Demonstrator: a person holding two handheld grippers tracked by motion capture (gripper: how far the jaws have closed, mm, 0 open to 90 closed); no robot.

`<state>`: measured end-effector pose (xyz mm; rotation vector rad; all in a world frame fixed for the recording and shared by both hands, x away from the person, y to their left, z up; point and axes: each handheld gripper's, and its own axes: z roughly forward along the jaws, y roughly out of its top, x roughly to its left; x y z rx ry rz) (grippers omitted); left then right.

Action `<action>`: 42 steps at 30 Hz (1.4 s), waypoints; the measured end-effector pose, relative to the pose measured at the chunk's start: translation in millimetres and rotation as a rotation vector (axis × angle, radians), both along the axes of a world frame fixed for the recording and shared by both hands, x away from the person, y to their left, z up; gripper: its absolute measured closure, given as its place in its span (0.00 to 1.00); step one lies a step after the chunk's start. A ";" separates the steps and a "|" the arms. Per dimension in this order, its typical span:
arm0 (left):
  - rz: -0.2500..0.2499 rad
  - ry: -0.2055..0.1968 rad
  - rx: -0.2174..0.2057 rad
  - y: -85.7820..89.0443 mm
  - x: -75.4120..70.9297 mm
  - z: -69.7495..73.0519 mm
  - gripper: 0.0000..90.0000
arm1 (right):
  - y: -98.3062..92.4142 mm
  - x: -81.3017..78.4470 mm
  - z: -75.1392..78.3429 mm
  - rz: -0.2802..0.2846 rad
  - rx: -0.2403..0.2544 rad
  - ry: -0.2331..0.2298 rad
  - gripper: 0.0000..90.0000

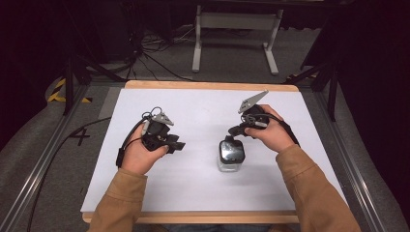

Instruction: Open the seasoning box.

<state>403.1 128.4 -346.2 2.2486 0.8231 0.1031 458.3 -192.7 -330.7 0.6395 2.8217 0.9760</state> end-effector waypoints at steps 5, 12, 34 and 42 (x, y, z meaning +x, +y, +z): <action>0.000 0.002 -0.003 0.0 -0.1 -0.2 0.67 | 11.6 2.4 8.1 0.044 -0.087 -0.013 1.00; -0.001 -0.006 -0.010 1.2 -2.7 1.6 0.67 | 22.9 10.2 9.2 0.052 -0.157 -0.001 1.00; -0.011 -0.005 -0.014 -0.5 -2.7 0.5 0.67 | 22.5 13.7 4.0 0.065 -0.161 0.039 1.00; -0.008 0.000 -0.018 -2.3 -2.9 -0.7 0.67 | 20.8 16.4 3.4 0.062 -0.151 0.059 1.00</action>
